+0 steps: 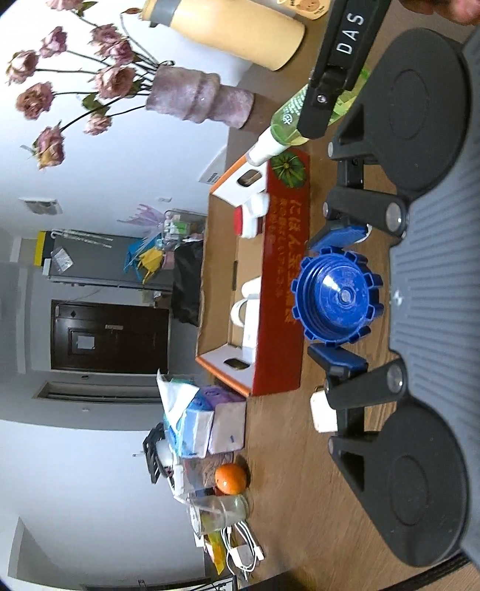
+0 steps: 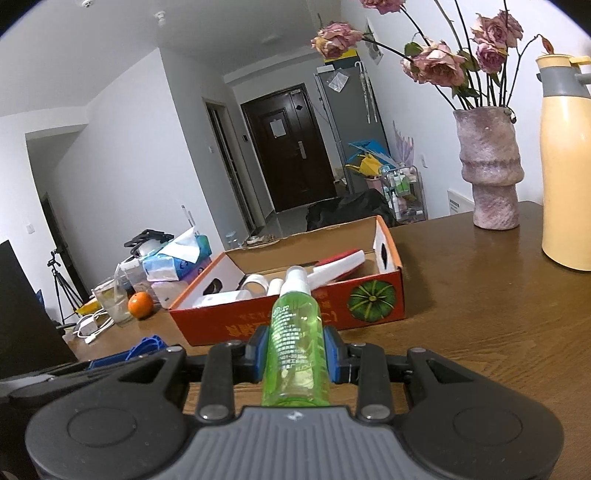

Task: Organize rigid objects
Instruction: 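Carry the blue cap in the left tool and green bottle in the right tool over the box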

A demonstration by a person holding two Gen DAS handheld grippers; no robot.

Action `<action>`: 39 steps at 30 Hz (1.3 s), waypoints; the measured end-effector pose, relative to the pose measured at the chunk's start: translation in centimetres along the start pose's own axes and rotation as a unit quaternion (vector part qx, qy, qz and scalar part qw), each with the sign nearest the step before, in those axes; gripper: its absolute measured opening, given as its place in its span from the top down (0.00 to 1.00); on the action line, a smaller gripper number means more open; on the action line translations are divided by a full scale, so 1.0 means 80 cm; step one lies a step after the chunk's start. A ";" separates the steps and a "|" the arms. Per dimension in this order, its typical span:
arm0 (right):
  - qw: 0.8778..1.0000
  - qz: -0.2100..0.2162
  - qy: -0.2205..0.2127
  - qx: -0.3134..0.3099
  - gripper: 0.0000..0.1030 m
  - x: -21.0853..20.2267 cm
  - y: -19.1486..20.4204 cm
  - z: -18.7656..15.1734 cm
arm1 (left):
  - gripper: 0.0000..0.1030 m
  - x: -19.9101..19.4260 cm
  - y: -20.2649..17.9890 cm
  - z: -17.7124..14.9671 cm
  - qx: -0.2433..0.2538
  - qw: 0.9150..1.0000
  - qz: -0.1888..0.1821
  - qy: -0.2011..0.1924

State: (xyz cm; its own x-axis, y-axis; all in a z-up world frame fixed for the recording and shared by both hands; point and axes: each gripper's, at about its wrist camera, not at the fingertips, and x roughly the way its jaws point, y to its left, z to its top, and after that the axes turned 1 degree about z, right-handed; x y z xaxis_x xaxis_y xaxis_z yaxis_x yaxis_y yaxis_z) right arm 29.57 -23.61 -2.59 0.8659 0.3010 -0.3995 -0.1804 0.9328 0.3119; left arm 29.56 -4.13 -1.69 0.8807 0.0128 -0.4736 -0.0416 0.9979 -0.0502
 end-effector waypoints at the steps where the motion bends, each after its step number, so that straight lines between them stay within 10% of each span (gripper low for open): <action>1: 1.000 0.001 0.000 0.000 0.71 0.001 0.002 0.001 | 0.46 -0.001 0.004 0.002 -0.002 1.000 0.001 -0.002; 39: 1.000 0.009 -0.023 0.010 0.71 0.064 0.036 0.057 | 0.46 0.047 0.040 0.084 -0.041 0.999 -0.017 -0.026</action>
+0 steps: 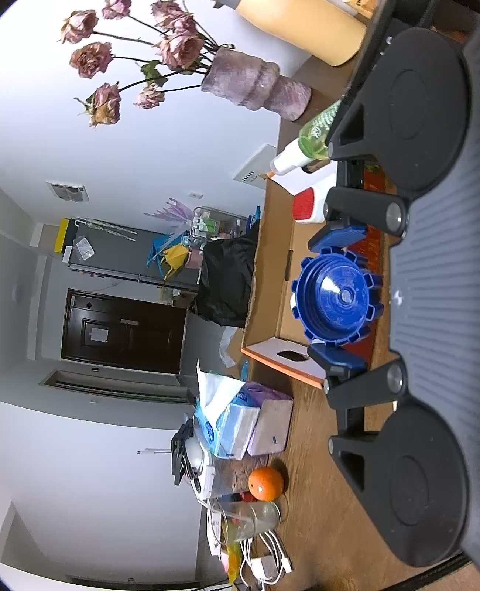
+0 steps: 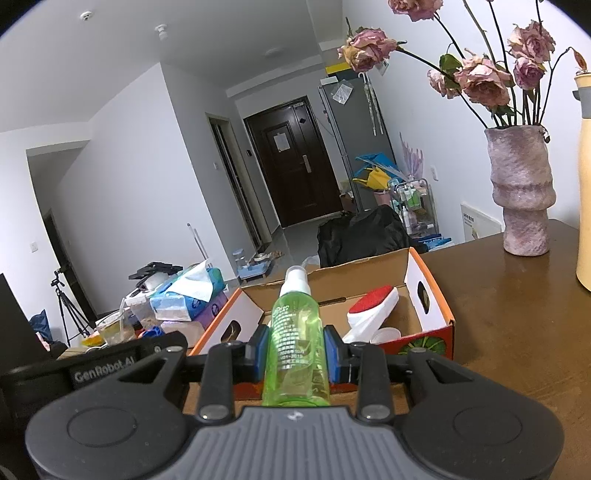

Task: Organize rigid objects
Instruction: 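Carry the blue cap in the left tool and green bottle in the right tool over the box, then open both tools to drop the blue cap and green bottle into the box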

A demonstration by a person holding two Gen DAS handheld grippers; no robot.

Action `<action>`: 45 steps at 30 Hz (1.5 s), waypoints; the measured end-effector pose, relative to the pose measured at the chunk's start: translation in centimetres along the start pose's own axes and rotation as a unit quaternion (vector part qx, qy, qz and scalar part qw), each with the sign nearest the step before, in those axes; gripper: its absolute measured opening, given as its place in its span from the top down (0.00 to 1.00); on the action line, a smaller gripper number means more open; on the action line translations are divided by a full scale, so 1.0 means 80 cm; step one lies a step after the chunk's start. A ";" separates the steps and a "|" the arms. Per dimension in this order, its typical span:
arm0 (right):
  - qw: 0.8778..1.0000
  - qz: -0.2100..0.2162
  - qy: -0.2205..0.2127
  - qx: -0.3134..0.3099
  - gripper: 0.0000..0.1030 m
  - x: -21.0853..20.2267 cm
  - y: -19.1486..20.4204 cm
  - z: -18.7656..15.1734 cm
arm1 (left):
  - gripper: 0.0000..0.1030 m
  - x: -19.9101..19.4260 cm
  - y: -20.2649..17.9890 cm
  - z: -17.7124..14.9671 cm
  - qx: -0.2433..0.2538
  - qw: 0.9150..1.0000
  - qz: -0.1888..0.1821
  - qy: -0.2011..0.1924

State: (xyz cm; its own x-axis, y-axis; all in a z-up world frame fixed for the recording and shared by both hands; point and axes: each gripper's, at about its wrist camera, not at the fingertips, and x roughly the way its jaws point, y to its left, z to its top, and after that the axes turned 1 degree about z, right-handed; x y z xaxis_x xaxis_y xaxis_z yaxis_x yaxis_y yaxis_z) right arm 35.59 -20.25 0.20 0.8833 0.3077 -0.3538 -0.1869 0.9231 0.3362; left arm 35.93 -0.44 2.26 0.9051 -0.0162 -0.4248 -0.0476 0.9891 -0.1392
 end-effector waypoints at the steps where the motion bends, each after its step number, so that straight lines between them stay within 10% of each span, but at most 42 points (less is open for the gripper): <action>1: 1.000 0.000 0.000 0.000 0.71 0.003 -0.001 0.002 | 0.46 0.004 0.000 0.002 -0.002 1.000 -0.001 -0.001; 45: 0.998 -0.010 0.044 -0.033 0.71 0.175 -0.028 0.046 | 0.46 0.167 0.004 0.042 0.012 0.999 0.019 0.030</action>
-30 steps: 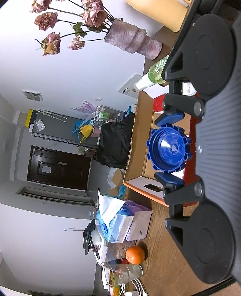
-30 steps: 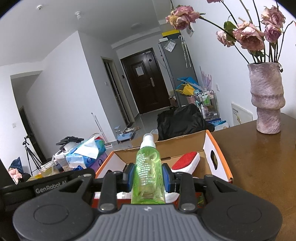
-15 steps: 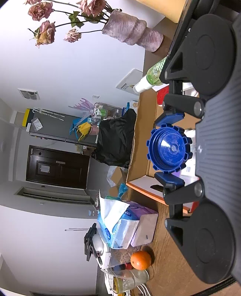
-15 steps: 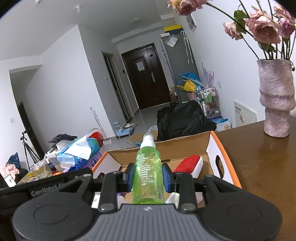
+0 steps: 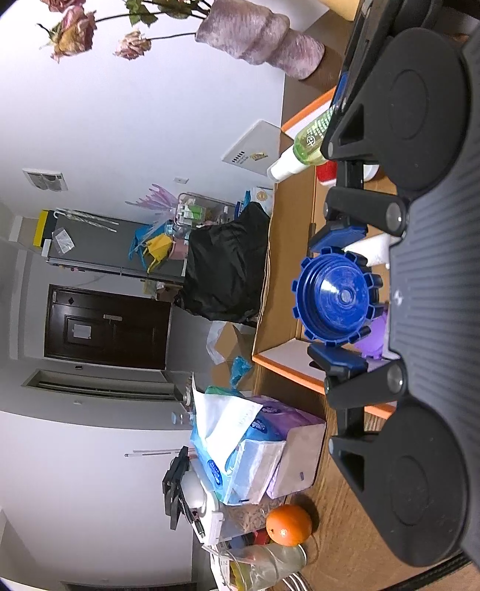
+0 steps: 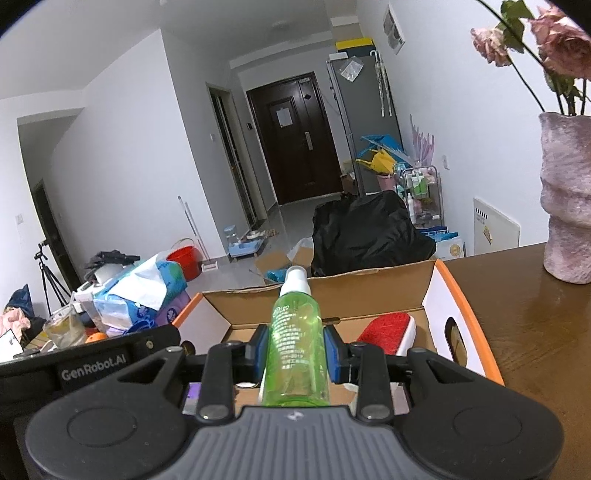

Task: Organize rigid objects
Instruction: 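Open both tools to drop the blue cap and green bottle into the box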

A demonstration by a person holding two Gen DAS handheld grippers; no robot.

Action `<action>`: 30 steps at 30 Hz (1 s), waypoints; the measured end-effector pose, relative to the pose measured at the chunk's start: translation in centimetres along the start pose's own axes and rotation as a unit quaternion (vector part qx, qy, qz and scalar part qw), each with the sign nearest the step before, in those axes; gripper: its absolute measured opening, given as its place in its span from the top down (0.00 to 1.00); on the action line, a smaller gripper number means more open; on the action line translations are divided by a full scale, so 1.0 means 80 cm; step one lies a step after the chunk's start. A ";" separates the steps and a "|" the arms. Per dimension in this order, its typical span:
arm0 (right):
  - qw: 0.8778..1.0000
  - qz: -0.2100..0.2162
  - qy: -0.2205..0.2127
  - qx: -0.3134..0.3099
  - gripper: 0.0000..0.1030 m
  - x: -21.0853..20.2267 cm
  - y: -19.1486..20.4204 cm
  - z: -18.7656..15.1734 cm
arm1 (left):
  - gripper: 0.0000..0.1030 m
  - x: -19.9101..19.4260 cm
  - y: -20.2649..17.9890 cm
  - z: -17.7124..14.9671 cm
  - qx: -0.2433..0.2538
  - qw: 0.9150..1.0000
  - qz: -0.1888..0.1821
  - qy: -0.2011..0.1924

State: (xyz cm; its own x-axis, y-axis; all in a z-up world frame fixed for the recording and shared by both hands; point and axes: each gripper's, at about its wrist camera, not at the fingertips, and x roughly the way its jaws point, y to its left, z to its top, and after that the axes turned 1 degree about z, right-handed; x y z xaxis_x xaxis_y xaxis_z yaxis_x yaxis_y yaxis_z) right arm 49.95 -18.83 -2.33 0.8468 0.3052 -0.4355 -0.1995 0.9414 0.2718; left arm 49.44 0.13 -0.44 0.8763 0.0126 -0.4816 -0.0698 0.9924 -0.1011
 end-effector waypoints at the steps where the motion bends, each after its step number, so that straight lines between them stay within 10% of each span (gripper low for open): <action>1: 1.000 -0.001 0.002 -0.001 0.71 0.003 0.000 0.001 | 0.46 0.003 0.001 0.001 0.002 1.000 0.002 0.000; 19: 0.998 -0.027 0.039 -0.027 0.71 0.058 -0.007 0.003 | 0.46 0.057 0.005 0.006 0.030 0.999 0.028 0.019; 22: 0.998 -0.037 0.041 -0.029 0.70 0.057 -0.007 0.004 | 0.31 0.058 0.006 0.004 0.033 0.999 0.035 0.020; 24: 0.997 -0.047 0.043 -0.036 0.53 0.055 -0.007 0.005 | 0.09 0.058 0.008 0.005 0.030 0.998 0.049 0.017; 30: 0.996 -0.066 0.036 -0.041 0.12 0.048 -0.012 0.008 | 0.00 0.057 0.010 0.007 0.029 0.997 0.073 0.010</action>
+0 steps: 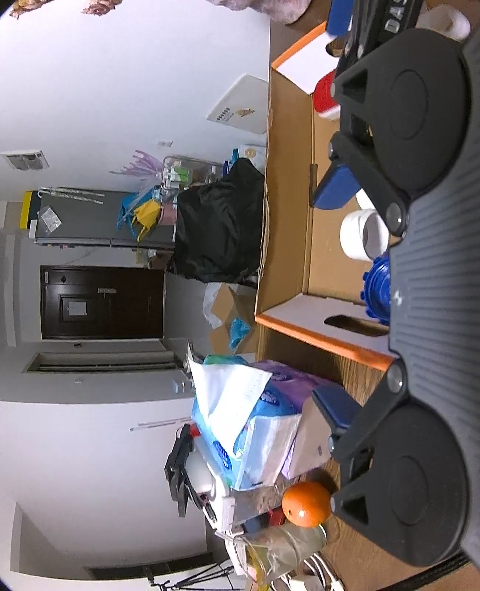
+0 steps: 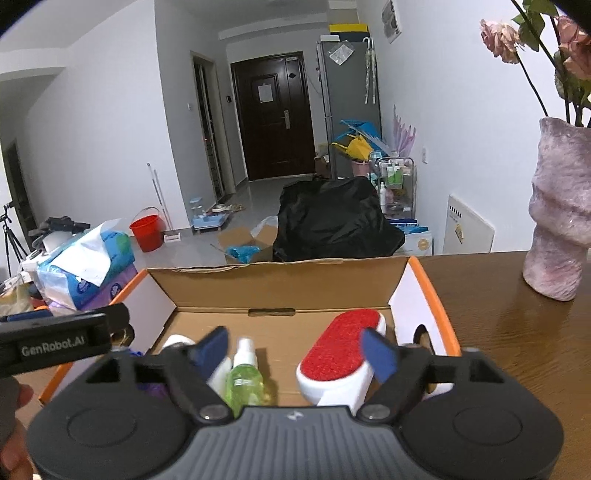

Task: Organize rigid objects
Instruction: 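Open both tools to drop the blue cap and green bottle into the box, then withdraw both open tools from the box back over the table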

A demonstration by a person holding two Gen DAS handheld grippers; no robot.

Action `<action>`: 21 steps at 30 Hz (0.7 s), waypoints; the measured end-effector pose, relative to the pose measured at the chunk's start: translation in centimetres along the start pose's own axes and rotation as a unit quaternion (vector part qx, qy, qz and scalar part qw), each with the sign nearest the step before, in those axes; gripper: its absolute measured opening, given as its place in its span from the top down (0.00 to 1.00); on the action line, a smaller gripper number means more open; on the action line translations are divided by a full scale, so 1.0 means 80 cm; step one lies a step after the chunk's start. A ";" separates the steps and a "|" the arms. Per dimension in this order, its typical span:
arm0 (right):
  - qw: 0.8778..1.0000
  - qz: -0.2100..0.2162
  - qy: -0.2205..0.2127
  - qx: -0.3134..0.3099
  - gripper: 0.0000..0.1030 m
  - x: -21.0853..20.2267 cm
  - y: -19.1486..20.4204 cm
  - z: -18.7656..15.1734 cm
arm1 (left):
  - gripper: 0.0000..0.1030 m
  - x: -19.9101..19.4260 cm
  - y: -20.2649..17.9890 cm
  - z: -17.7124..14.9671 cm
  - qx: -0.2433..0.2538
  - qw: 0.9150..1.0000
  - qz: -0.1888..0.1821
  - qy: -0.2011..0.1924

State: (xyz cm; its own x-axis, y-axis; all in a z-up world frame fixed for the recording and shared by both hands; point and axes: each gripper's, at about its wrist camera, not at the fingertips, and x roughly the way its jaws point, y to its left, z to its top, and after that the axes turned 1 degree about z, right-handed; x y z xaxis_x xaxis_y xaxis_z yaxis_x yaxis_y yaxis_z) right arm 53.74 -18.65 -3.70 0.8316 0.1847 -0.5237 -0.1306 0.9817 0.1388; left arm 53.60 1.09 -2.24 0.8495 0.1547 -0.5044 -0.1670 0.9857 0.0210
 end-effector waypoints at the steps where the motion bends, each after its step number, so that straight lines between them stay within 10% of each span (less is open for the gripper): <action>1: 1.000 -0.001 -0.002 -0.001 0.08 -0.001 0.000 0.000 | 0.00 0.001 0.001 0.000 -0.001 1.000 0.003 0.001; 21: 0.999 0.004 -0.024 -0.028 0.00 -0.016 0.008 -0.009 | 0.00 -0.008 -0.001 -0.003 -0.002 1.000 0.012 -0.003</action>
State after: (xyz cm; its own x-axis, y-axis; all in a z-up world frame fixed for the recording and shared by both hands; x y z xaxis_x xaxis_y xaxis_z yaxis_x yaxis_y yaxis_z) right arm 52.20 -18.26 -3.52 0.8557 0.1913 -0.4808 -0.1658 0.9815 0.0954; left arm 52.94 0.88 -2.14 0.8478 0.1781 -0.4994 -0.1891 0.9815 0.0290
